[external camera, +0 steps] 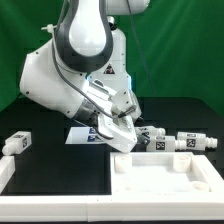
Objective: Assemble one leg
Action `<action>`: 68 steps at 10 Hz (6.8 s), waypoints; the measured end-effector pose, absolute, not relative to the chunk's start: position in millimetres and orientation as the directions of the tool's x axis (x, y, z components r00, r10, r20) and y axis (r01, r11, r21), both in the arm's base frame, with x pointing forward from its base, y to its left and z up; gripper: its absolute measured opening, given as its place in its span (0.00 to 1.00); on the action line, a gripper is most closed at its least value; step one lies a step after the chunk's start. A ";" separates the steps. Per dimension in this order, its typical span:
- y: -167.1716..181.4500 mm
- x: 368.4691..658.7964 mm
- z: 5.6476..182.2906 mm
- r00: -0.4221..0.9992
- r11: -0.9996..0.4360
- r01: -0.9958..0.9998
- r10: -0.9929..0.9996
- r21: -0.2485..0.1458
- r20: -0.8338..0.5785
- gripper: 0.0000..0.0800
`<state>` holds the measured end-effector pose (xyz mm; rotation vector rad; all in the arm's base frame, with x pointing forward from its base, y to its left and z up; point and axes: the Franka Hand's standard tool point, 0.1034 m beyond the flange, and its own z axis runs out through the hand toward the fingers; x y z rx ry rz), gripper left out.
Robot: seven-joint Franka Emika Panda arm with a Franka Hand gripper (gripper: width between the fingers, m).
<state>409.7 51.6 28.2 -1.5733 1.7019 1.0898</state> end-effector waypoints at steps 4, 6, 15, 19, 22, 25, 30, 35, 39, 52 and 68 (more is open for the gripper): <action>51.1 408.7 29.7 -0.169 -0.022 -0.977 -0.523 0.212 -0.835 0.81; 55.8 410.5 37.6 -0.263 0.004 -0.950 -0.546 0.311 -0.796 0.81; 50.9 409.8 27.0 -0.335 0.224 -0.942 -0.582 0.250 -0.741 0.81; 64.5 405.3 23.2 -0.312 0.173 -0.950 -0.603 0.261 -0.734 0.81; 73.7 397.8 11.0 -0.333 0.164 -0.941 -0.604 0.295 -0.724 0.81; 74.5 398.6 11.0 -0.328 0.175 -0.943 -0.622 0.282 -0.711 0.81; 79.2 397.9 12.2 -0.335 0.168 -0.940 -0.616 0.297 -0.713 0.50; 78.4 400.7 16.9 -0.329 0.165 -0.943 -0.613 0.290 -0.718 0.38; 49.1 419.3 68.9 -0.179 0.051 -0.981 -0.618 0.188 -0.765 0.37; 64.8 504.7 134.2 0.351 -0.379 -0.924 -0.894 0.052 -0.280 0.37; 104.9 602.7 139.1 0.783 -0.865 -0.470 -0.500 -0.173 0.371 0.37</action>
Offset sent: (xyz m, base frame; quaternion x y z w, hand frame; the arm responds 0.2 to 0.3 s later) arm 0.0000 0.0000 0.0000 0.0000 0.0000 0.0000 1.0000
